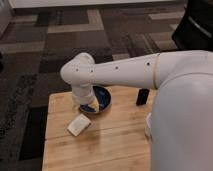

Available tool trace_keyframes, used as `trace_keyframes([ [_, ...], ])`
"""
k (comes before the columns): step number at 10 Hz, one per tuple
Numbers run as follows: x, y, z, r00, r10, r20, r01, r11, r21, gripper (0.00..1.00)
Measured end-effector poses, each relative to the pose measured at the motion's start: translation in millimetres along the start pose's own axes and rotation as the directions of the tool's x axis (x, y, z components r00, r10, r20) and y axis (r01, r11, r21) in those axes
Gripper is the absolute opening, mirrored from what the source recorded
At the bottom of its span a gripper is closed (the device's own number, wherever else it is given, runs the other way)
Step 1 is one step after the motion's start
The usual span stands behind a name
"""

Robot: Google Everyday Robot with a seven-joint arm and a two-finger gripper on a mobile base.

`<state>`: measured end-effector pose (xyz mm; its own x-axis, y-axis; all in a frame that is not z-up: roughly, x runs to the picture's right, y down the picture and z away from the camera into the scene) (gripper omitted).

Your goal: Place the ceramic cup in the ceramic bowl

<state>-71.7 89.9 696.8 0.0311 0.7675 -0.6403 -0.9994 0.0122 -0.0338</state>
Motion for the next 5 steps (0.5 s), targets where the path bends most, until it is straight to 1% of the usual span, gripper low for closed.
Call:
trace_keyframes([
  [2,0.6,-10.4,-1.0,1.000,-0.006,-0.006,0.006,1.000,-0.016,0.65],
  [3,1.6,-37.7,1.1,1.000,-0.013,-0.027,0.012,0.999,-0.038,0.65],
  [4,1.5,-51.3,0.4,0.999,-0.017,-0.032,0.015,0.999,-0.040,0.65],
  [5,2.7,-72.4,0.2,0.999,-0.018,-0.043,0.017,0.999,-0.028,0.65],
])
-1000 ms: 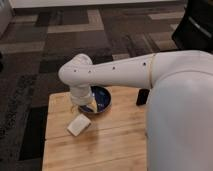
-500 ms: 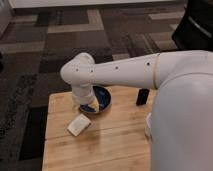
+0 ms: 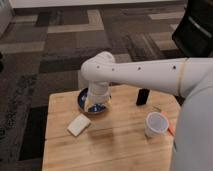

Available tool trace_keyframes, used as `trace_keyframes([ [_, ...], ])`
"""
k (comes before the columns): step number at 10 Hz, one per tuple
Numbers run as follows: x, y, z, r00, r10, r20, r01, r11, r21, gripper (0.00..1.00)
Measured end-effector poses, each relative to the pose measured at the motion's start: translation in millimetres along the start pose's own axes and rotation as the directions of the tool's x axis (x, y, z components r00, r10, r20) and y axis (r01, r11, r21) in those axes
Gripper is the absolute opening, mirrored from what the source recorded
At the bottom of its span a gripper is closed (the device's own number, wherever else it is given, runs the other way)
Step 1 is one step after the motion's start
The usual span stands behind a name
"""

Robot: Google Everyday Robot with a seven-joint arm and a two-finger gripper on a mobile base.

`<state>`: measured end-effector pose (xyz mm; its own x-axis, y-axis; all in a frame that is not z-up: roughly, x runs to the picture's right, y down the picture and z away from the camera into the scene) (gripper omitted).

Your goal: Place the ceramic cup in the ceramic bowl

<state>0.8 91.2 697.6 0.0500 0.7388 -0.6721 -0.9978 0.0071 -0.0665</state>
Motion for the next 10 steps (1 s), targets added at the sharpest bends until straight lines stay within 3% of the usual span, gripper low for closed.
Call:
trace_keyframes([
  [2,12.4,-62.1,-7.6,0.999,0.017,-0.028,-0.016,0.999,0.050,0.65],
  [4,24.3,-102.9,-19.5,0.997,0.076,-0.028,-0.073,0.992,0.106,0.65],
  [10,24.4,-103.1,-19.5,0.997,0.078,-0.027,-0.075,0.991,0.109,0.65],
])
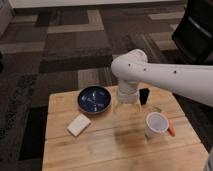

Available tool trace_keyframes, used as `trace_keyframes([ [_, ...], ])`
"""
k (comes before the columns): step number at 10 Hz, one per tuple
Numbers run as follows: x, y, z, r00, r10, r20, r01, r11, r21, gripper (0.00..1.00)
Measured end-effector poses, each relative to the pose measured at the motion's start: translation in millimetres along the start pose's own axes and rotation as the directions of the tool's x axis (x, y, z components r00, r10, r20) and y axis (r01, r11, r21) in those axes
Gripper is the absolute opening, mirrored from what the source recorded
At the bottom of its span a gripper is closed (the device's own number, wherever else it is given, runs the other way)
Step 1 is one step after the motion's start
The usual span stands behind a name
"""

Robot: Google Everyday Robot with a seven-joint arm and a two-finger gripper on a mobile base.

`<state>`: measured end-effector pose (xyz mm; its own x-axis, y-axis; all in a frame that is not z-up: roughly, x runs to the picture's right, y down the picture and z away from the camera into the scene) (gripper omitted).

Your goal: Place the ceramic cup in the ceramic bowl

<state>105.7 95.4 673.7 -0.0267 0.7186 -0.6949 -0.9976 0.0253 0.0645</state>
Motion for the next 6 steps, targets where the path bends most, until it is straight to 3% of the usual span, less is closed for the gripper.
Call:
trace_keyframes([
  [2,9.8,-23.0,-4.3,0.998,0.066,-0.008,-0.066,0.997,0.041,0.65],
  [6,24.9,-59.1,-11.0,0.989,0.146,-0.018,-0.144,0.986,0.079,0.65],
])
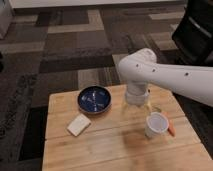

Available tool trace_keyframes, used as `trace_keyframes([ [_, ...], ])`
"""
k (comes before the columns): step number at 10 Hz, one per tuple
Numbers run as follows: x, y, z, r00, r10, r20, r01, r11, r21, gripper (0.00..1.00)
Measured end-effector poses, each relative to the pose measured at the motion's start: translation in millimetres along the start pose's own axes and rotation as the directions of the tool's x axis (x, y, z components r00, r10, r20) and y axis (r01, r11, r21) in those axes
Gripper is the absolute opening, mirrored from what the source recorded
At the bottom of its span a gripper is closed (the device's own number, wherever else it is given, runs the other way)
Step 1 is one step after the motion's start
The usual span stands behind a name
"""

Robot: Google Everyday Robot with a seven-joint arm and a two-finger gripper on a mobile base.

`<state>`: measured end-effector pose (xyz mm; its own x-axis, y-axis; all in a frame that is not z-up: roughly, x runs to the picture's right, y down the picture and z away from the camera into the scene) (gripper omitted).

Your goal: Place the ceramic cup in the ceramic bowl

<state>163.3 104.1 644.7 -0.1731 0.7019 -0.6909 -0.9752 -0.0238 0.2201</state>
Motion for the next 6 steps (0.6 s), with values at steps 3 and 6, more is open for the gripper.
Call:
trace_keyframes([
  [3,-0.2,1.6,-0.4,1.000,-0.004,0.001,0.004,1.000,0.000,0.65],
  [6,-0.2,1.2,-0.2,1.000,-0.003,0.000,0.003,1.000,0.000,0.65],
])
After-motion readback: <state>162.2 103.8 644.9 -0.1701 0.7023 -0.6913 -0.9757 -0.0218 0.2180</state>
